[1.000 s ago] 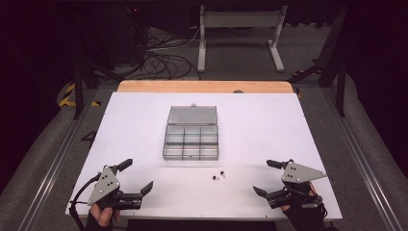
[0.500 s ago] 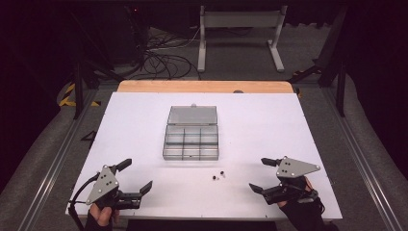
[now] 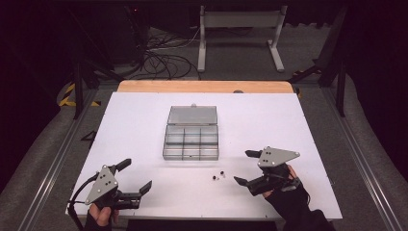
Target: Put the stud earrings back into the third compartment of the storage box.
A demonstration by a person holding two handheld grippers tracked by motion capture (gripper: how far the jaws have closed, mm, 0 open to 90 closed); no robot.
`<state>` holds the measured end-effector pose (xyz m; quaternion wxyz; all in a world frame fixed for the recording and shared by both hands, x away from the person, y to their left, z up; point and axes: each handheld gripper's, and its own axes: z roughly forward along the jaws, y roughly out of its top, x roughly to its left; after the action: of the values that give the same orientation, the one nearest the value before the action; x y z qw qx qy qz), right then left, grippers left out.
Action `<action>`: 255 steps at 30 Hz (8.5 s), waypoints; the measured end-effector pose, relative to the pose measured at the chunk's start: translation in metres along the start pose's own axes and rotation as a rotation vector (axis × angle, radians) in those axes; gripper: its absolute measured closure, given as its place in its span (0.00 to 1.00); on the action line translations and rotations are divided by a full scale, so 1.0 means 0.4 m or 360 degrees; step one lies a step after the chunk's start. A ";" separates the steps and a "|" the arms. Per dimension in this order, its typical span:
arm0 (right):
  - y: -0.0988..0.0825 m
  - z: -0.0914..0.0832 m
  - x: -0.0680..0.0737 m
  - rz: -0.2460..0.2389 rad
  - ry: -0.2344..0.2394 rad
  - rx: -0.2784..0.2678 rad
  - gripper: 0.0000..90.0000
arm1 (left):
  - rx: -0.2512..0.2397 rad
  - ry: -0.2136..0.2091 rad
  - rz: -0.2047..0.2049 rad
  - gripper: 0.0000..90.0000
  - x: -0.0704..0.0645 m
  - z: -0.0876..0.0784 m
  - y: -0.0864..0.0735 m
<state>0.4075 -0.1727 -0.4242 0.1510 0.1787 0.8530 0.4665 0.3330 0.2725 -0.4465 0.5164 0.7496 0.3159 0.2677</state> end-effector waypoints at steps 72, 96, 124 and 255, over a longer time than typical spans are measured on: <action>0.105 0.271 -0.013 -0.0065 0.0162 0.1021 0.64 | -0.0008 -0.0016 -0.0026 0.06 0.009 -0.004 -0.001; 0.085 0.297 -0.010 -0.0058 0.0173 0.1183 0.88 | 0.0007 -0.0023 -0.0022 0.06 0.009 0.001 -0.002; 0.192 0.229 -0.035 -0.0074 0.0047 0.0798 0.88 | 0.0009 -0.0025 -0.0044 0.06 0.009 0.000 -0.002; 0.131 0.251 0.032 -0.0212 0.0274 0.0831 0.54 | 0.0006 -0.0038 -0.0067 0.06 0.017 -0.001 -0.004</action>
<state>0.4471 -0.0664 -0.4330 0.0573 0.1147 0.9639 0.2335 0.3370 0.2783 -0.4472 0.5244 0.7468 0.3259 0.2472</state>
